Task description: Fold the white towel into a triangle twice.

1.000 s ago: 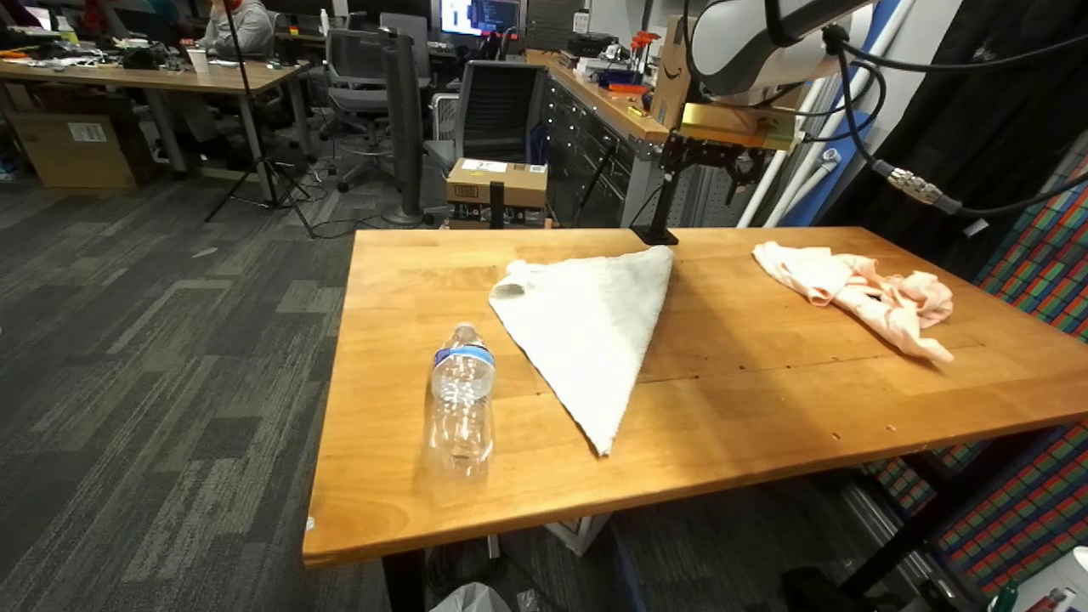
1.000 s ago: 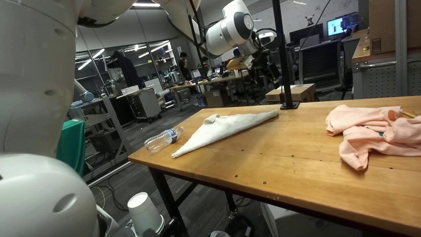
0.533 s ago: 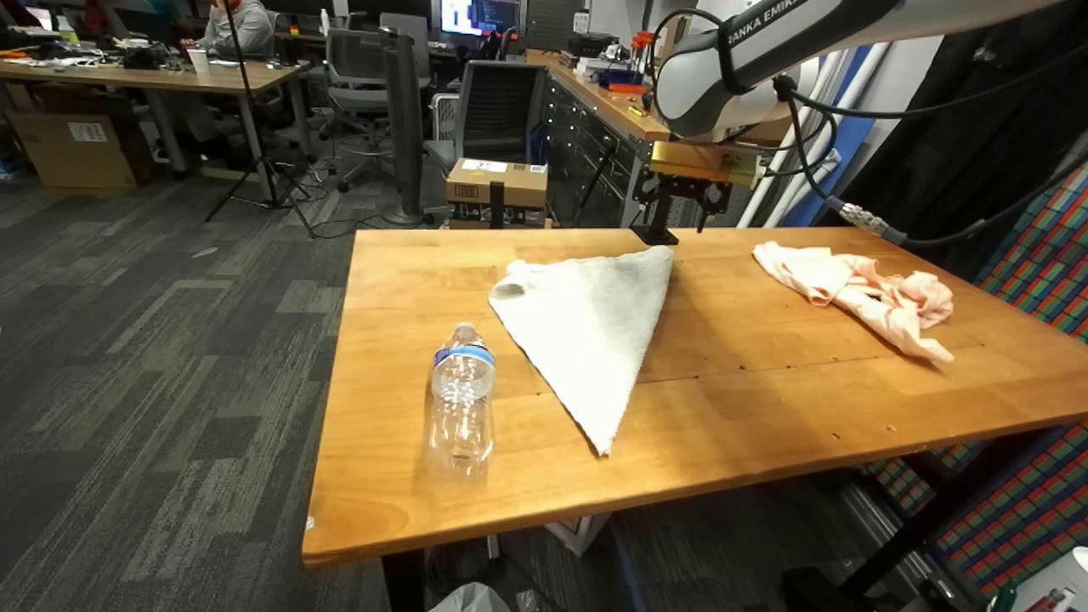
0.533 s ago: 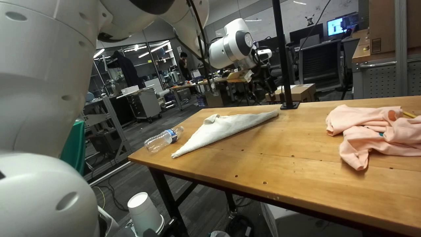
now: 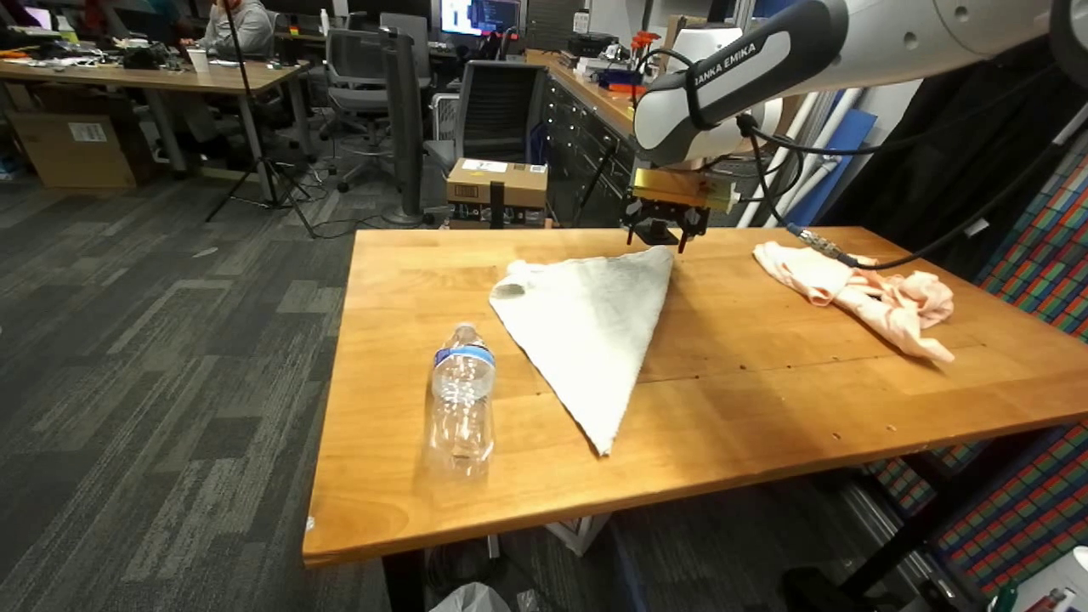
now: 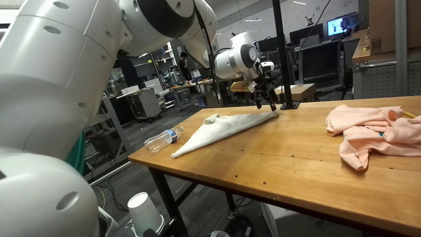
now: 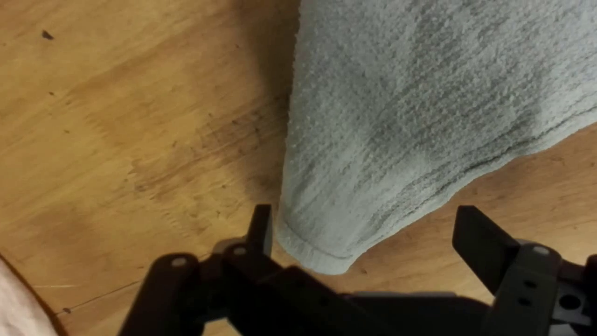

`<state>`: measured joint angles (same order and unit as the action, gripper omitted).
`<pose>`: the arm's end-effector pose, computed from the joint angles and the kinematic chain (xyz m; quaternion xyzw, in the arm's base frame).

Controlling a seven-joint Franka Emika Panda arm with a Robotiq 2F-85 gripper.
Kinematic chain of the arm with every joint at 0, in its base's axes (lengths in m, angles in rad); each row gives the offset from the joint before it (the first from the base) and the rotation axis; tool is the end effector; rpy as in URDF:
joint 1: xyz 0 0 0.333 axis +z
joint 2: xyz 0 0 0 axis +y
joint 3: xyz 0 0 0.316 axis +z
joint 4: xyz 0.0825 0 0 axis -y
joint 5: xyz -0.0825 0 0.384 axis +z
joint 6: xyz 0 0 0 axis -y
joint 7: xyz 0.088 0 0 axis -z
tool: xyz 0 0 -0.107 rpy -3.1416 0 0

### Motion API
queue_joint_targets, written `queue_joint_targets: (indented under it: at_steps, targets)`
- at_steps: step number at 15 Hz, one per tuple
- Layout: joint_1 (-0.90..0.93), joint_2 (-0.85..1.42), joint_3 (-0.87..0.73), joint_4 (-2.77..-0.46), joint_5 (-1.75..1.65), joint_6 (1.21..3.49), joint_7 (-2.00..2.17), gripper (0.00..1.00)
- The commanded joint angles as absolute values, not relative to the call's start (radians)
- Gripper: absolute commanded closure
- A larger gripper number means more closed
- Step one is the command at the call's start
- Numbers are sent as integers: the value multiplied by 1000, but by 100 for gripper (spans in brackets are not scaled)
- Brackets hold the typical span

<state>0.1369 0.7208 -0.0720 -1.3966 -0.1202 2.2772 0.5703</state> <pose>0.7433 0.0570 0.2965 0.9731 -0.2038 0.0984 0.0430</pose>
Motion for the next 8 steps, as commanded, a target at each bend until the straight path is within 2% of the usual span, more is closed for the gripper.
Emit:
queue_joint_targets:
  at_steps: [1,5,6,8]
  targets:
    - [126,775,-66,-1325,-68,2242,525,0]
    - [124,803,-68,-1297,-47,2205,507,0]
    - [124,805,-69,-1291,-45,2195,504,25]
    - [125,803,-72,-1285,-44,2182,497,29]
